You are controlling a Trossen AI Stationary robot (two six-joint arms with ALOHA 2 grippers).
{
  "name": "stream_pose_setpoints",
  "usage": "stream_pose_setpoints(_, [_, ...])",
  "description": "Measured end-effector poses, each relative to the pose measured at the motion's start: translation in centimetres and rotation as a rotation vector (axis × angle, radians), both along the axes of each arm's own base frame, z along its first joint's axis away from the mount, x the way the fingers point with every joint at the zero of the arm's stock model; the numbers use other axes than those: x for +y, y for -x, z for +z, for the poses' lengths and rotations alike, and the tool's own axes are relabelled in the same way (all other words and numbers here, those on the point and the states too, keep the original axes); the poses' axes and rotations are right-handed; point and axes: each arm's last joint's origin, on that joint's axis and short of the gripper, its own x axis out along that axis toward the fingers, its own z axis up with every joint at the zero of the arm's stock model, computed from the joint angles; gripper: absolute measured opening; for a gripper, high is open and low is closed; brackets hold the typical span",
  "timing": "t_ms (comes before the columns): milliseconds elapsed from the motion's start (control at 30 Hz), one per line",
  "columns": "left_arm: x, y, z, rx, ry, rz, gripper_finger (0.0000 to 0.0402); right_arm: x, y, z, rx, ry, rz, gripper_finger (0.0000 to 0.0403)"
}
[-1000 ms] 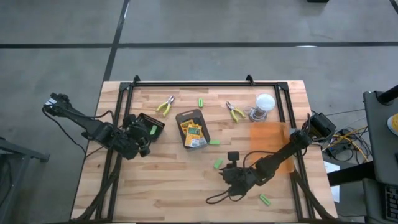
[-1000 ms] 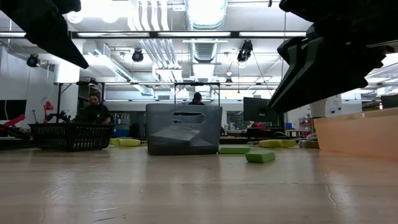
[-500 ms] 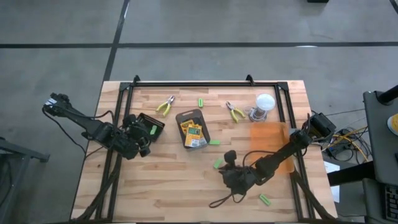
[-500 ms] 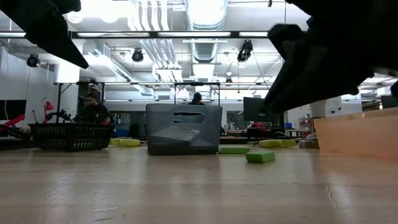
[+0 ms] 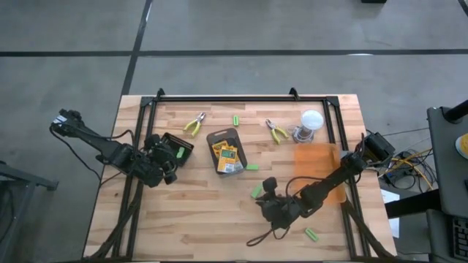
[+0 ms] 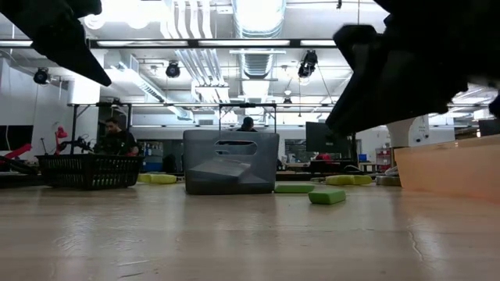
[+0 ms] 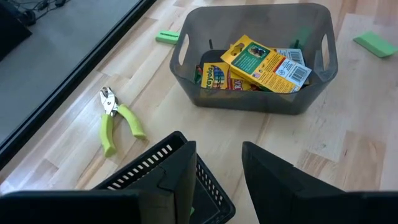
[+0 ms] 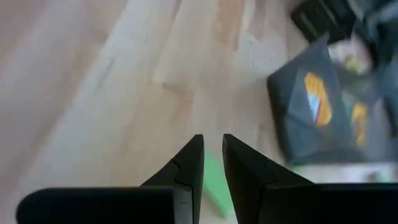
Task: Pick & Place School Supplies
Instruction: Put the light green eraser into the black bin
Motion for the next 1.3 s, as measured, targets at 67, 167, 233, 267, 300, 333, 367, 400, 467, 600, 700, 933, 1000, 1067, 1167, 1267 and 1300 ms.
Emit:
stream_pose_setpoints(67, [0.0,0.0,0.0,0.0,0.001,0.0,0.0136,0.1,-0.1,0.0,-0.025,-0.122,-0.076,0.0057])
stream_pose_setpoints(167, [0.0,0.0,0.0,0.0,0.0,0.0,0.0136,0.3,-0.1,0.0,-0.042,-0.315,-0.183,0.0057])
stream_pose_setpoints(233, [0.0,0.0,0.0,0.0,0.0,0.0,0.0136,0.3,-0.2,0.1,-0.073,-0.429,-0.264,0.0057])
stream_pose_setpoints(267, [0.0,0.0,0.0,0.0,0.0,0.0,0.0136,0.4,-0.3,0.2,-0.091,-0.483,-0.302,0.0057])
stream_pose_setpoints(300, [0.0,0.0,0.0,0.0,0.0,0.0,0.0136,0.4,-0.3,0.3,-0.108,-0.536,-0.339,0.0057])
stream_pose_setpoints(333, [0.0,0.0,0.0,0.0,0.0,0.0,0.0136,0.5,-0.4,0.3,-0.12,-0.578,-0.369,0.0057])
stream_pose_setpoints(367, [0.0,0.0,0.0,0.0,0.0,0.0,0.0136,0.5,-0.4,0.3,-0.129,-0.614,-0.397,0.0057])
stream_pose_setpoints(400, [0.0,0.0,0.0,0.0,0.0,0.001,0.0136,0.5,-0.4,0.4,-0.136,-0.643,-0.422,0.0057])
stream_pose_setpoints(467, [0.0,0.0,0.0,0.0,0.0,0.001,0.0136,0.5,-0.4,0.4,-0.148,-0.689,-0.456,0.0057])
stream_pose_setpoints(600, [0.0,0.0,0.0,0.0,0.0,0.001,0.0136,0.5,-0.5,0.5,-0.16,-0.711,-0.47,0.0057])
stream_pose_setpoints(700, [0.0,0.0,0.0,0.0,0.0,0.001,0.0136,0.2,-0.7,0.4,-0.167,-0.714,-0.486,0.0057])
stream_pose_setpoints(933, [0.0,0.0,0.0,0.0,0.0,0.0,0.0136,-0.7,-1.3,0.4,-0.181,-0.72,-0.524,0.0057])
stream_pose_setpoints(1000, [0.0,0.0,0.0,0.0,0.0,0.0,0.0136,-0.8,-1.3,0.4,-0.181,-0.719,-0.526,0.0057])
stream_pose_setpoints(1067, [0.0,0.0,0.0,0.0,0.0,0.0,0.0136,-0.9,-1.4,0.4,-0.183,-0.72,-0.53,0.0057])
stream_pose_setpoints(1167, [0.0,0.0,0.0,0.0,0.0,0.0,0.0136,-1.2,-1.5,0.4,-0.186,-0.719,-0.537,0.0057])
stream_pose_setpoints(1267, [0.0,0.0,0.0,0.0,0.0,0.0,0.0136,-1.5,-1.7,0.4,-0.188,-0.71,-0.544,0.0057])
stream_pose_setpoints(1300, [0.0,0.0,0.0,0.0,0.0,0.0,0.0136,-1.6,-1.7,0.3,-0.186,-0.697,-0.54,0.0057])
